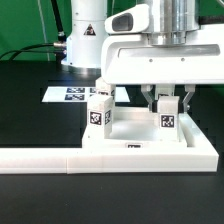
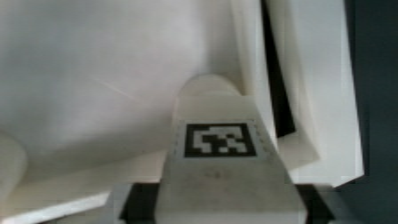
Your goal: Assemble square table
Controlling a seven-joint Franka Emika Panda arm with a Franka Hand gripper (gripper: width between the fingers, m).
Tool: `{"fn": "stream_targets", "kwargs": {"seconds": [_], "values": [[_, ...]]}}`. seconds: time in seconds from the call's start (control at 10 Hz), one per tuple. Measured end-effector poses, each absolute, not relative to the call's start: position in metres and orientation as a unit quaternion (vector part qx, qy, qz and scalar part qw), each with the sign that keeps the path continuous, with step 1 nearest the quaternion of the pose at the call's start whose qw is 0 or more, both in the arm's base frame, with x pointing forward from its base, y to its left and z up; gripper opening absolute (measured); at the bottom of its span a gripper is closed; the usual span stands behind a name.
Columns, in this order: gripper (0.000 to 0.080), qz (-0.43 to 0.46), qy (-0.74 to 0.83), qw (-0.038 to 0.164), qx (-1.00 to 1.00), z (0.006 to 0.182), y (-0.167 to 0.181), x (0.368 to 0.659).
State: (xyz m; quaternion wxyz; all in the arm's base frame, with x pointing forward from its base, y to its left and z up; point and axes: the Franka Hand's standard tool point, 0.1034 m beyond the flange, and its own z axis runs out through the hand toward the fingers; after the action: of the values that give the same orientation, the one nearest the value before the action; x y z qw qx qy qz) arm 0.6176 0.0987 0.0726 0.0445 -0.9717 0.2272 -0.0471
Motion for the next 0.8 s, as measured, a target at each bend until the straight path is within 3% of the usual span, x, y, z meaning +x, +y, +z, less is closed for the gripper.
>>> {"fn": "stream_targets", "kwargs": {"seconds": [0.7, 0.8], "values": [[0.0301, -0.024, 0.48, 0.061, -0.875, 0.072, 0.115, 0.62], [0.0514, -0.024, 0.465, 0.061, -0.883, 0.072, 0.115, 0.62]]}}
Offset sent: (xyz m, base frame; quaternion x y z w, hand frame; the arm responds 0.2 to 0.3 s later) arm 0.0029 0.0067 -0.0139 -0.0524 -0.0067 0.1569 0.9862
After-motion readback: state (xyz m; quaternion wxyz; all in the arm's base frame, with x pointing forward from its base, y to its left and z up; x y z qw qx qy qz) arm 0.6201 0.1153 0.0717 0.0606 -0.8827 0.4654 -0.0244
